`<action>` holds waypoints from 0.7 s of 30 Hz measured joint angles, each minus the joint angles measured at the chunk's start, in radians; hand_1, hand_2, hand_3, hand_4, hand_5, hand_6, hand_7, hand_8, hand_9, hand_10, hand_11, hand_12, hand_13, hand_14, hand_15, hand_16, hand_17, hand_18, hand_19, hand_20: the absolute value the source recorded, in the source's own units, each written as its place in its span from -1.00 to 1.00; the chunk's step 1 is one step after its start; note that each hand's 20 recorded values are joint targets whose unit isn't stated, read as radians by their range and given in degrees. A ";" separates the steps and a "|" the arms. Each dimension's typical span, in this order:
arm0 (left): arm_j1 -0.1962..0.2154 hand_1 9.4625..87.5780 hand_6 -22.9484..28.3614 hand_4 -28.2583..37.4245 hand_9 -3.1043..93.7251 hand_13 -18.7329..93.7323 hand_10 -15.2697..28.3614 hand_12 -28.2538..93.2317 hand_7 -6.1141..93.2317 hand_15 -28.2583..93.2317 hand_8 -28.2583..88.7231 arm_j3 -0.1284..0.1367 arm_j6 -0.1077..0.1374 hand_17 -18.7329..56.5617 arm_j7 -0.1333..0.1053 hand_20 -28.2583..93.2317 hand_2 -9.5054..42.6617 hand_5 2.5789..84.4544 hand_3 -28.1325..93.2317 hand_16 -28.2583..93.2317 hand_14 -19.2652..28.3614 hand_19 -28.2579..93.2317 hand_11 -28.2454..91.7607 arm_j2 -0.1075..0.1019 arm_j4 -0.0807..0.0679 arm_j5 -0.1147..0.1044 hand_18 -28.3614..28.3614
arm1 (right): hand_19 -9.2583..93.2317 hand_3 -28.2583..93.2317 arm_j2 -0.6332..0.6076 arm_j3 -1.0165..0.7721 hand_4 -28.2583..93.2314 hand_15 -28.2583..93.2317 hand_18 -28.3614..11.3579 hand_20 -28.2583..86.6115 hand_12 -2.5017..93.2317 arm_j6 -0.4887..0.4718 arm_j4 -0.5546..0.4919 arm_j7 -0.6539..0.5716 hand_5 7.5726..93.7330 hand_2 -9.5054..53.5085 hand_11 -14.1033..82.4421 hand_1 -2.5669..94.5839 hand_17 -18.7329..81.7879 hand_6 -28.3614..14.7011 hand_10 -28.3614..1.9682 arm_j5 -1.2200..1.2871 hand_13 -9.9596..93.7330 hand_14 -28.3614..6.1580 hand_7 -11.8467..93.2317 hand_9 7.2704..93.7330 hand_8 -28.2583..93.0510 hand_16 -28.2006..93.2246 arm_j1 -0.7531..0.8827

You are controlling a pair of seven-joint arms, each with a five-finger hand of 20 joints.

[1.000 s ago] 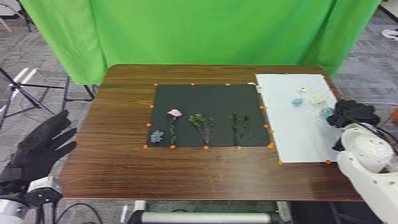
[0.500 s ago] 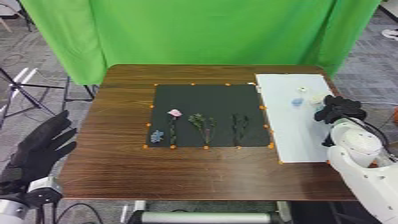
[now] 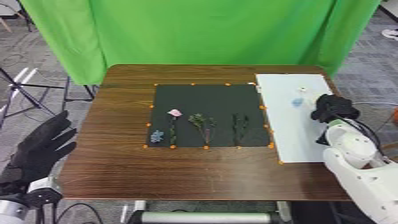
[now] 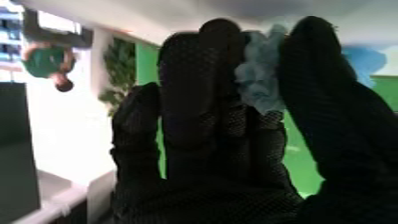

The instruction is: Arrange flowers

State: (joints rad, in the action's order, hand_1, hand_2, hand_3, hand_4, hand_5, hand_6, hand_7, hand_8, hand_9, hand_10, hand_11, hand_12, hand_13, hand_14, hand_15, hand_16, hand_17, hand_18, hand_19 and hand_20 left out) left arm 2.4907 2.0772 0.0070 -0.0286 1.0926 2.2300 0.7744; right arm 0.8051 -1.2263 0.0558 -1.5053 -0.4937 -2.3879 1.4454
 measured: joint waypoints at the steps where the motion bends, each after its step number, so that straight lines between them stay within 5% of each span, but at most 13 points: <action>1: 0.000 -0.64 -0.09 -1.00 -0.58 -0.44 0.10 -0.22 -0.49 -0.27 -0.69 0.000 0.000 -0.83 0.000 -0.37 -0.62 -0.54 0.62 -0.43 0.31 0.05 -0.34 0.001 0.000 0.000 0.63 | 0.74 0.78 0.002 0.001 -1.00 0.40 -0.54 0.41 0.10 0.011 -0.001 0.007 0.39 -0.99 -0.28 0.06 -0.07 0.44 0.50 0.000 0.66 0.45 0.19 0.76 -0.57 0.01 0.002; 12: 0.000 -0.64 -0.09 -1.00 -0.58 -0.44 0.10 -0.22 -0.49 -0.27 -0.69 -0.001 0.000 -0.83 0.004 -0.38 -0.61 -0.55 0.63 -0.43 0.30 0.05 -0.35 0.002 0.000 0.000 0.63 | 0.74 0.80 0.029 0.096 -1.00 0.40 -0.54 0.41 0.12 0.035 -0.139 0.100 0.40 -1.00 -0.28 0.06 -0.06 0.43 0.49 0.013 0.66 0.45 0.19 0.76 -0.56 0.03 -0.049; 21: -0.008 -0.64 -0.09 -1.00 -0.58 -0.44 0.10 -0.22 -0.49 -0.27 -0.69 -0.009 0.000 -0.83 0.014 -0.38 -0.61 -0.55 0.63 -0.43 0.30 0.05 -0.35 0.000 -0.001 0.000 0.63 | 0.74 0.81 0.177 0.280 -1.00 0.40 -0.55 0.42 0.12 0.015 -0.178 0.227 0.40 -1.00 -0.28 0.04 -0.07 0.43 0.49 0.018 0.66 0.44 0.19 0.76 -0.55 0.03 -0.221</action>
State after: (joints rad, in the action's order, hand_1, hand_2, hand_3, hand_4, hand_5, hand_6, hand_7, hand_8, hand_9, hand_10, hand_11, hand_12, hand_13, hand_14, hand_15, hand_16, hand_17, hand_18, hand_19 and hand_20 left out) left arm 2.4823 2.0684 0.0073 -0.0144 1.0923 2.2294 0.7744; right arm 0.9821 -0.9460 0.0709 -1.6828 -0.2665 -2.3699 1.2247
